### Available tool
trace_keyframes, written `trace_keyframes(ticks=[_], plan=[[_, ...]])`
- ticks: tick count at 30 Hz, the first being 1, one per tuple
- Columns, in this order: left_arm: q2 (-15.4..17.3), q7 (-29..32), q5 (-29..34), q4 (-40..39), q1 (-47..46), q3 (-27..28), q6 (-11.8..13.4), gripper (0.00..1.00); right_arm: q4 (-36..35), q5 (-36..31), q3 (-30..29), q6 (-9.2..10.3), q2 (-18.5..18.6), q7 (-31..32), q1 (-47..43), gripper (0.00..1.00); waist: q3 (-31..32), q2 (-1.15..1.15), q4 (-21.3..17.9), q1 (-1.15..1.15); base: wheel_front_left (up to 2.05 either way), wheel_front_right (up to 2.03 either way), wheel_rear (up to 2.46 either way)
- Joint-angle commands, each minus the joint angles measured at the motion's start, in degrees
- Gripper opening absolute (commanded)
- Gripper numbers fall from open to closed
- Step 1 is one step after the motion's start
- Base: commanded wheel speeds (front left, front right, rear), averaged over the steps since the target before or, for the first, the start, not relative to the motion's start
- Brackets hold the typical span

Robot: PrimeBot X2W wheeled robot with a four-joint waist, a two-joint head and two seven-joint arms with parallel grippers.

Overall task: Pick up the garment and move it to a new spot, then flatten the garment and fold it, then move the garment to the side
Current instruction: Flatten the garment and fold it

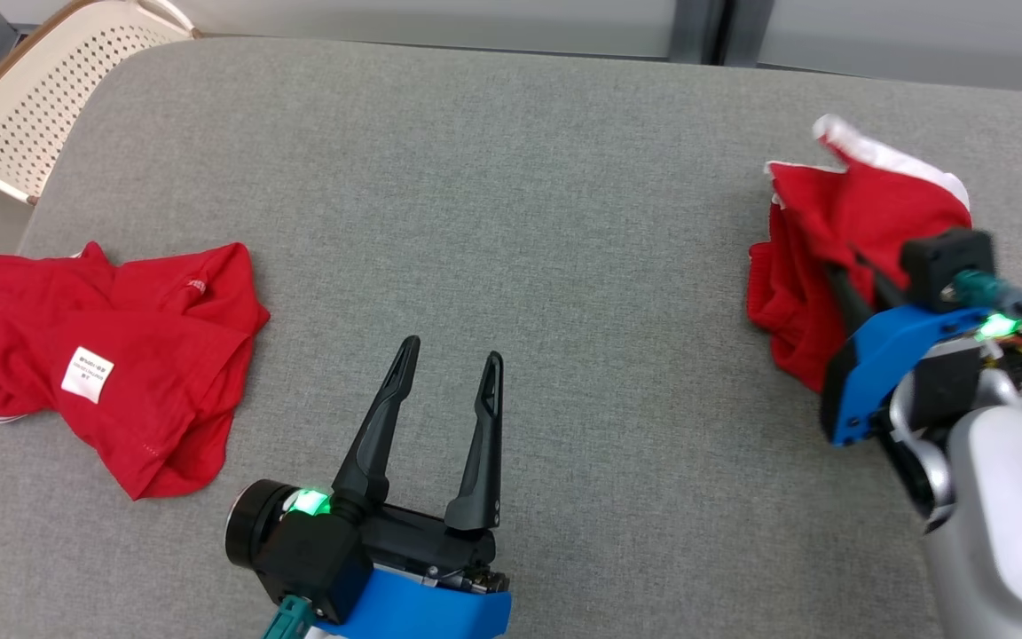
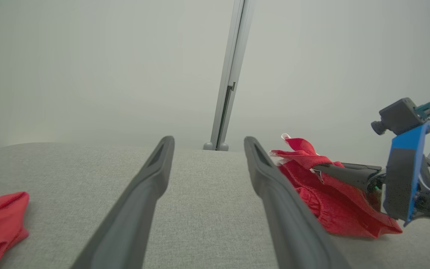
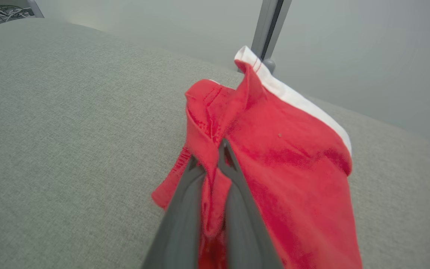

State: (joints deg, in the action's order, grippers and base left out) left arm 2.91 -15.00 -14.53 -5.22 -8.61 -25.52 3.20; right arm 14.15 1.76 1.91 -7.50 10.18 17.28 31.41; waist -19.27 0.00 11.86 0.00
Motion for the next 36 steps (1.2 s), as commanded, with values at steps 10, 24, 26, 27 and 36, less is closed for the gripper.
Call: trace_keyframes(ticks=[10, 24, 26, 27, 36], plan=[[-0.02, -0.25, -1.54, 0.82, 0.78, 0.37, 1.15, 1.0, -1.14, 2.03, 4.09, 0.02, -5.52, -11.64, -6.92, 1.0, 0.89, 0.0, -0.33, 0.0, 0.0, 0.0, 0.0], [-0.02, -0.25, -0.31, -0.16, 7.5, 6.8, 1.67, 1.0, -13.0, 3.61, 1.04, 0.01, -4.77, -26.87, -29.89, 1.0, 8.76, 0.0, -5.51, 0.0, 0.0, 0.0, 0.0], [-0.01, -0.24, 0.2, 0.34, 9.34, 8.23, 1.48, 1.0, -12.08, 4.06, 1.91, 0.02, -4.17, -29.51, -31.33, 1.0, 10.77, 0.0, -6.65, 0.0, 0.0, 0.0, 0.0], [0.01, -0.24, 0.56, 0.64, 10.28, 9.05, 1.49, 1.0, -11.6, 4.31, 2.37, 0.02, -3.62, -30.55, -31.73, 1.0, 11.82, 0.0, -7.24, 0.0, 0.0, 0.0, 0.0], [0.12, -0.24, 3.94, -0.64, 20.06, 13.35, 0.09, 1.0, -10.0, 8.12, 3.73, 0.02, -2.75, -32.55, -35.86, 1.0, 19.2, 0.0, -10.51, 0.0, 0.0, 0.0, 0.0]])
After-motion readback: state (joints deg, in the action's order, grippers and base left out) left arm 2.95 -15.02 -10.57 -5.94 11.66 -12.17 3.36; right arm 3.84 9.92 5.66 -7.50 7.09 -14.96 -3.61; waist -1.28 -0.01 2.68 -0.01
